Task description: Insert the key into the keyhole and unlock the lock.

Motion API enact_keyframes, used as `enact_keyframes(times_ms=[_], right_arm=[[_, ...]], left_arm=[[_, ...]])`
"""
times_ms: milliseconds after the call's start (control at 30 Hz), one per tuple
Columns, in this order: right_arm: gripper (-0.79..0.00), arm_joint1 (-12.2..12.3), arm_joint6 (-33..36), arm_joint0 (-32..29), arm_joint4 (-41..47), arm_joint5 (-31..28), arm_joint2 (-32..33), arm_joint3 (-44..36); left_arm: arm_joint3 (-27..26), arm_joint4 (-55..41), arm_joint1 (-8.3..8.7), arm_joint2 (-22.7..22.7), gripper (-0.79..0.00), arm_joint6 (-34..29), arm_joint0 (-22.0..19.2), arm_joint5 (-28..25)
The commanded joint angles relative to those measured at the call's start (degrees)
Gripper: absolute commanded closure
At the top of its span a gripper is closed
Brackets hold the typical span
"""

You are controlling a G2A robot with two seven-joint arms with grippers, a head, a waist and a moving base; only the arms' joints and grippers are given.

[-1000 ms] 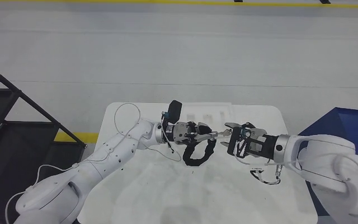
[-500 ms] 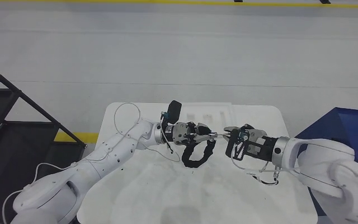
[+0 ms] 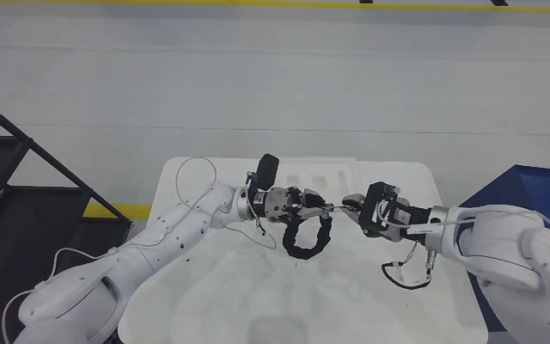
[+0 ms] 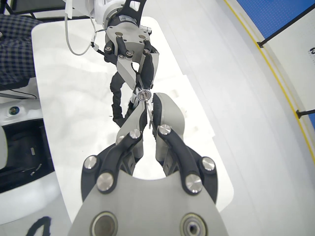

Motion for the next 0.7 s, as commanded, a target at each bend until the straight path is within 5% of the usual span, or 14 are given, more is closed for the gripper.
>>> enact_keyframes(times_ms=[0, 200, 500, 533, 567, 667], right_arm=[[0.0, 0.0, 0.68, 0.22, 4.02, 1.04, -0.1, 0.99], [0.0, -0.04, 4.04, 1.41, 18.13, 6.76, -0.42, 6.04], [0.0, -0.12, 5.72, 2.38, 26.21, 10.32, -0.93, 9.3], [-0.256, -0.09, 5.86, 2.47, 26.28, 10.57, -0.71, 9.37], [-0.785, -0.06, 5.96, 2.47, 26.23, 10.69, -0.51, 9.42], [-0.785, 0.07, 7.17, 2.37, 27.03, 11.1, -0.15, 9.7]], left_arm=[[-0.08, 1.11, -0.04, -0.27, 0.0, 0.77, 0.02, 0.0], [-0.35, 6.26, -0.22, -1.5, 0.0, 2.82, 0.22, 0.0], [0.19, 11.27, -0.79, -3.47, 0.0, 2.95, 1.17, 0.01], [0.35, 11.77, -0.83, -3.76, 0.0, 2.73, 1.31, 0.06], [0.52, 12.23, -0.85, -4.05, 0.0, 2.47, 1.47, 0.13], [1.14, 13.66, -0.9, -4.82, 0.0, 1.37, 2.04, 0.45]])
